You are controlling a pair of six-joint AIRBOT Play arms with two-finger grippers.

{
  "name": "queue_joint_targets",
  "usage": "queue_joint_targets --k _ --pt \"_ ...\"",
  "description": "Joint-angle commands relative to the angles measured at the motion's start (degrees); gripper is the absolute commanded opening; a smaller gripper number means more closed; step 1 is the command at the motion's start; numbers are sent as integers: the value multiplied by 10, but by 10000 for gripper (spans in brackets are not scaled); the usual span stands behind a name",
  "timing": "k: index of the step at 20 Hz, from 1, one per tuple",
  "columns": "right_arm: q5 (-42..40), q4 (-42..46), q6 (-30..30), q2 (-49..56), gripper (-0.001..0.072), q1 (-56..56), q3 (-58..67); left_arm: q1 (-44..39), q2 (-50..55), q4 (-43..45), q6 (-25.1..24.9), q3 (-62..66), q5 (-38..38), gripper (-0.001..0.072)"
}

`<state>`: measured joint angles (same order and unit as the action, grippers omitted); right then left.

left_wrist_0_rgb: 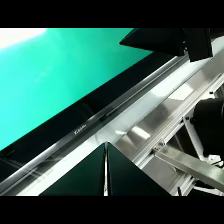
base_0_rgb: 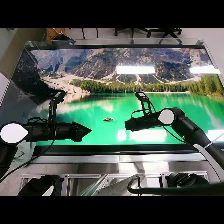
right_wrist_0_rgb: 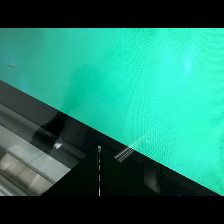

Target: Fold the shirts.

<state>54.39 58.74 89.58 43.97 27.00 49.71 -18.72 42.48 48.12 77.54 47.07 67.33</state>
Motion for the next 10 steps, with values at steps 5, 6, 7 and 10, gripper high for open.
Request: queue_joint_targets --k 5,6,7,10 --pt "-21 -5 0 0 18 1 0 1 0 7 1 0 -5 19" --pt "-21 -4 0 1 18 0 0 8 0 26 1 3 -6 20" --pt "-21 -4 0 4 18 0 0 25 0 72 6 15 4 21" --pt "-21 -5 0 15 18 1 0 109 -1 309 85 83 52 694"
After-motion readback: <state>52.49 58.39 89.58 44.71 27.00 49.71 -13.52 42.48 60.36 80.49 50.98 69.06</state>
